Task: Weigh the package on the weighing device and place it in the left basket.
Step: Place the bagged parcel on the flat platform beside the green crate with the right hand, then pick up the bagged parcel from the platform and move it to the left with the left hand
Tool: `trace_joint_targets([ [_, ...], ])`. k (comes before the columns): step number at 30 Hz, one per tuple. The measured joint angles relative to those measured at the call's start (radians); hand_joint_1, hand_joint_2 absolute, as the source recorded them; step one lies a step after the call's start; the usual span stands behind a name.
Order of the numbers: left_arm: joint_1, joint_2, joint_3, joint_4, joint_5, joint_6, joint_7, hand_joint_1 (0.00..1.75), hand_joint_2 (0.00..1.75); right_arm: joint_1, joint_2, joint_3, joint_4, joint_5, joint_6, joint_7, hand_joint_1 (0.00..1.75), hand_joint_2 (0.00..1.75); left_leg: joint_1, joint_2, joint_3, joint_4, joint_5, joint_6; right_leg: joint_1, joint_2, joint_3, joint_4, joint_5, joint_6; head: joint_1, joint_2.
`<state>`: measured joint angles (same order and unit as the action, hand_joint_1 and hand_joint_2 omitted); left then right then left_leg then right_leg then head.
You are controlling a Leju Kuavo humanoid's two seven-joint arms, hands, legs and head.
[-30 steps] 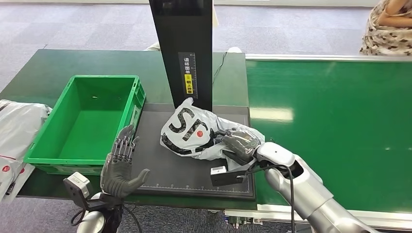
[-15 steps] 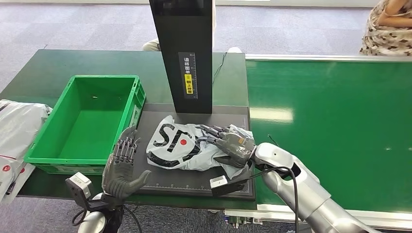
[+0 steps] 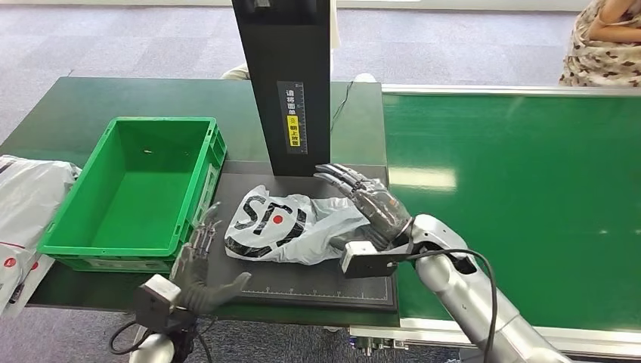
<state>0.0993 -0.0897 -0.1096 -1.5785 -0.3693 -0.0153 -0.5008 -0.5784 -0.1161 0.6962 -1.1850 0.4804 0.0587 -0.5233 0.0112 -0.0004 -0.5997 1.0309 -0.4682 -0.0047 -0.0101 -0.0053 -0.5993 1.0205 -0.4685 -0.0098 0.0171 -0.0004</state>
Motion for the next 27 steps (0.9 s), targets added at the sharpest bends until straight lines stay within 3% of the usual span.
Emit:
trace_joint_targets([
  [6,-0.022,0.018,-0.092,0.027,-0.261,0.066,0.063,0.0,1.75,0.077,0.051,-0.143,-0.038,-0.186,0.113,-0.011,0.0,1.75,0.0,0.0,0.0,0.0,0.0,0.0,0.0,0.0,0.0,0.0,0.0,0.0,0.0,0.0],
  [14,-0.083,0.048,-0.221,0.136,-0.552,0.085,0.202,0.0,1.75,0.173,0.101,-0.278,-0.071,-0.244,0.171,-0.029,0.0,1.75,0.0,0.0,0.0,0.0,0.0,0.0,0.0,0.0,0.0,0.0,0.0,0.0,0.0,0.0],
  [19,-0.126,0.05,-0.245,0.192,-0.751,0.199,0.297,0.0,1.75,0.227,0.126,-0.355,-0.11,-0.25,0.201,-0.029,0.0,1.75,0.0,0.0,0.0,0.0,0.0,0.0,0.0,0.0,0.0,0.0,0.0,0.0,0.0,0.0],
  [27,-0.199,0.041,-0.246,0.238,-0.926,0.212,0.429,0.0,1.75,0.278,0.154,-0.425,-0.138,-0.242,0.226,-0.029,0.0,1.75,0.0,0.0,0.0,0.0,0.0,0.0,0.0,0.0,0.0,0.0,0.0,0.0,0.0,0.0],
])
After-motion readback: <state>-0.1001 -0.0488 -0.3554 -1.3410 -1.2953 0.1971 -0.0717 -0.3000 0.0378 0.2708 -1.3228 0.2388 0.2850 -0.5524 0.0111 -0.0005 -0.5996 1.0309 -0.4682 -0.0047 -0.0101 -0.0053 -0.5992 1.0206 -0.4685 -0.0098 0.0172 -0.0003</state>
